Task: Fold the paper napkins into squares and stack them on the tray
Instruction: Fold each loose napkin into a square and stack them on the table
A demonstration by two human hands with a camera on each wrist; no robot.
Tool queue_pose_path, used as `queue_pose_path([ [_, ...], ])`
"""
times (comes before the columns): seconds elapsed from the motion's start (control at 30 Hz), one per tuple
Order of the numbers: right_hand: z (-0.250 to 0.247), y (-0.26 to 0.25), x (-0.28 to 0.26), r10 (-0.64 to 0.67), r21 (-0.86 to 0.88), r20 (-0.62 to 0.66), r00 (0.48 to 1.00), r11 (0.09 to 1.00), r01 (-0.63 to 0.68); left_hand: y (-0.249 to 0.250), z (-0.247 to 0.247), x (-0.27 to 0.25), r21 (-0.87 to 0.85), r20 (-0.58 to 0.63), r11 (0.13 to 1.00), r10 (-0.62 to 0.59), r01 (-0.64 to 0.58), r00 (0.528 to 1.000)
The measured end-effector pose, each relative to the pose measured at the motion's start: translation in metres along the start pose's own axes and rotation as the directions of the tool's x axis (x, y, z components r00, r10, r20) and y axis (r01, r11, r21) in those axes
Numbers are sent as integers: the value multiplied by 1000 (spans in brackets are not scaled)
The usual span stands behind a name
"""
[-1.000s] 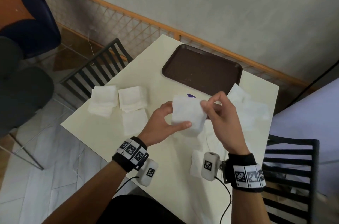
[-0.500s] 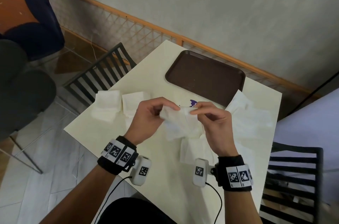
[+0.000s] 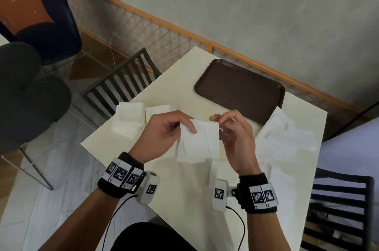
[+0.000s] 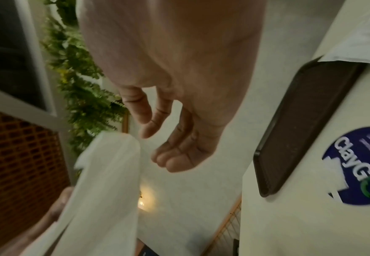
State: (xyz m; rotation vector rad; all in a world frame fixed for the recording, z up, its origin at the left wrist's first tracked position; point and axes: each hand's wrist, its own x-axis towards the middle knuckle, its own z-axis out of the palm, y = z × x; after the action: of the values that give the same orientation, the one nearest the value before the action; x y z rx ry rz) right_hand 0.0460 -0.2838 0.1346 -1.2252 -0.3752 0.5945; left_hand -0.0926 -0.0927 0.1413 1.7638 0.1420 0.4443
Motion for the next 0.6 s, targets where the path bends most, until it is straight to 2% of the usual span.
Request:
queue_pose_path([
  [0.1, 15, 0, 2, 8, -179, 54, 999, 984, 2, 0, -10, -2, 102, 27, 994, 32, -35, 999],
  [0.2, 30, 0, 2, 6, -389, 119, 993, 920, 41, -2, -18, -5, 161, 46, 985, 50, -57, 998],
  [0.3, 43, 3, 4, 70, -506, 148, 987, 862, 15, -6, -24, -8, 172, 30, 984, 45, -50, 999],
  [0.37, 50, 7, 5, 99, -543, 149, 984, 840, -2, -7, -27, -11, 169, -1, 985, 31, -31, 1000],
  [0.47, 55, 14, 5, 99, -504, 150, 984, 864, -10, -13, -30, -15, 116, -34, 993, 9, -5, 999],
  [0.6, 58, 22, 5, 48, -543, 162, 986, 838, 49, -17, -32, -21, 27, -52, 996, -79, 81, 995],
])
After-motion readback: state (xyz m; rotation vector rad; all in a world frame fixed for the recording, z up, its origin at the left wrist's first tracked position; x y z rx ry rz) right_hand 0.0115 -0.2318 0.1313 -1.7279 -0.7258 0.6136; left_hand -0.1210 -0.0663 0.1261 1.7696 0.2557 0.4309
